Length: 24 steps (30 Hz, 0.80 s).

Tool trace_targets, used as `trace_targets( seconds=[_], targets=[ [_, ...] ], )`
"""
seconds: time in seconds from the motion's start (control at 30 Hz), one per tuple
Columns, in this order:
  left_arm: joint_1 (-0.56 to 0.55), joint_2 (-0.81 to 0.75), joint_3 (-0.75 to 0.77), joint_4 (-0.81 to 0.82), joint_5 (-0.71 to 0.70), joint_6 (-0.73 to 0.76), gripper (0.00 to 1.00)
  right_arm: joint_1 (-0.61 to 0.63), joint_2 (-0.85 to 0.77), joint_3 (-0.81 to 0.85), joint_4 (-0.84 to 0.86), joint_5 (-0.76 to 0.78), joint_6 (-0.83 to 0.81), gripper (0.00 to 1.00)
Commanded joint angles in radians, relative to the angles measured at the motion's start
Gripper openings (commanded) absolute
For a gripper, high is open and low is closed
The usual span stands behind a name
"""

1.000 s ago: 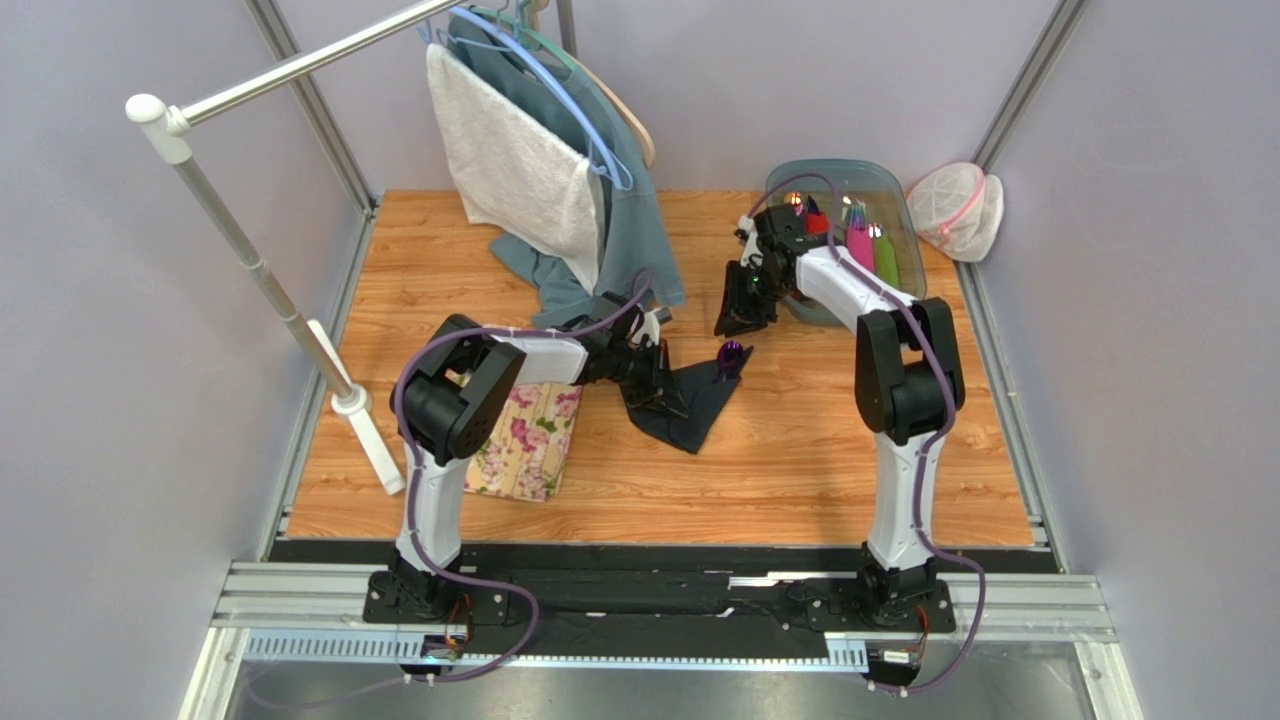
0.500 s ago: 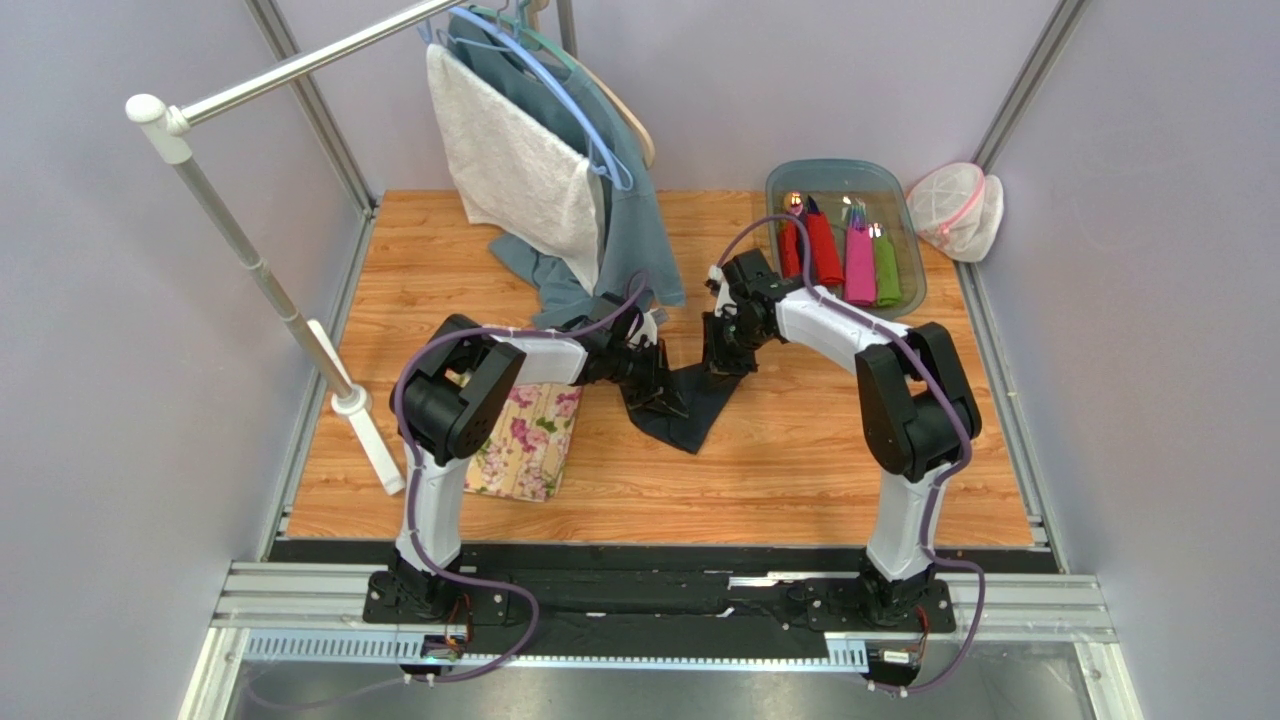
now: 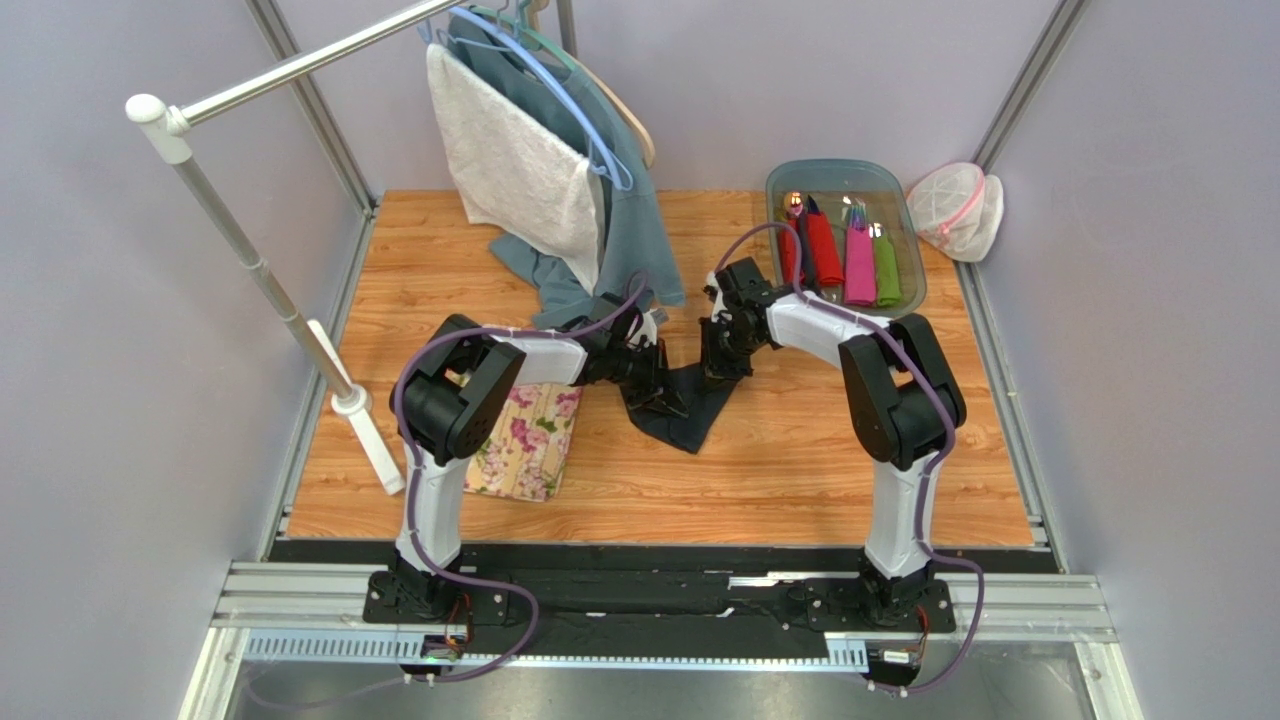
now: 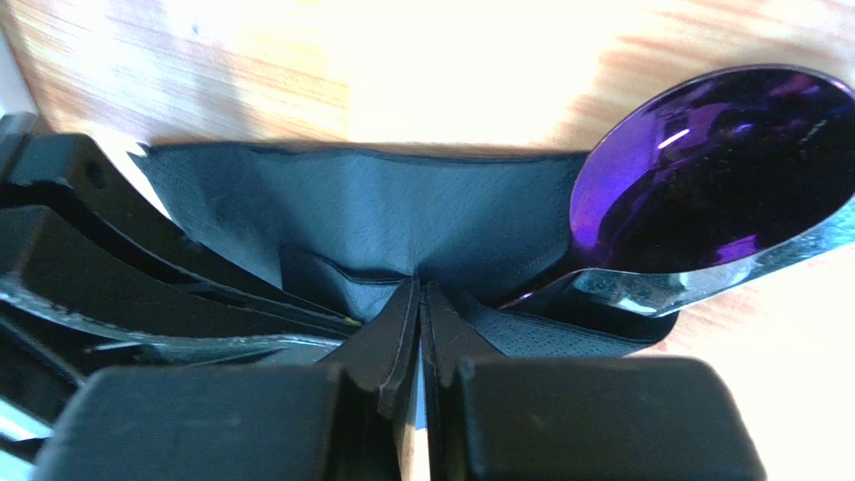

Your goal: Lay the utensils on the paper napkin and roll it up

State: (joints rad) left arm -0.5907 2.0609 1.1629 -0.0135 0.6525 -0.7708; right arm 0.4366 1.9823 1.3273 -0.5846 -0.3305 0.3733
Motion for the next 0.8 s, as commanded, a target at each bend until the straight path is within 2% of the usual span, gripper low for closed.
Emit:
trace_targets(
  seconds=[0.0, 0.2, 0.3, 0.33, 0.43, 0.77],
  targets=[
    [0.006, 0.033, -0.042, -0.052, -0.128, 0.027, 0.00, 0.010, 0.029, 0.012, 0.045, 0.028, 0.009, 0.06],
    [0.005, 0.004, -0.068, -0.005, -0.096, 0.011, 0.00, 0.022, 0.088, 0.018, 0.049, 0.084, -0.069, 0.04],
    [-0.003, -0.051, -0.106, 0.053, -0.091, 0.001, 0.08, 0.022, 0.113, 0.035, 0.055, 0.073, -0.149, 0.03],
    [-0.003, -0.067, -0.114, 0.078, -0.091, -0.005, 0.14, 0.022, 0.115, 0.035, 0.058, 0.064, -0.166, 0.02],
    [0.000, -0.128, -0.129, 0.086, -0.090, 0.036, 0.20, 0.024, 0.107, 0.015, 0.065, 0.006, -0.250, 0.02],
    [-0.011, -0.142, -0.157, 0.187, -0.053, -0.002, 0.22, 0.024, 0.089, -0.026, 0.051, -0.157, -0.363, 0.04]
  ],
)
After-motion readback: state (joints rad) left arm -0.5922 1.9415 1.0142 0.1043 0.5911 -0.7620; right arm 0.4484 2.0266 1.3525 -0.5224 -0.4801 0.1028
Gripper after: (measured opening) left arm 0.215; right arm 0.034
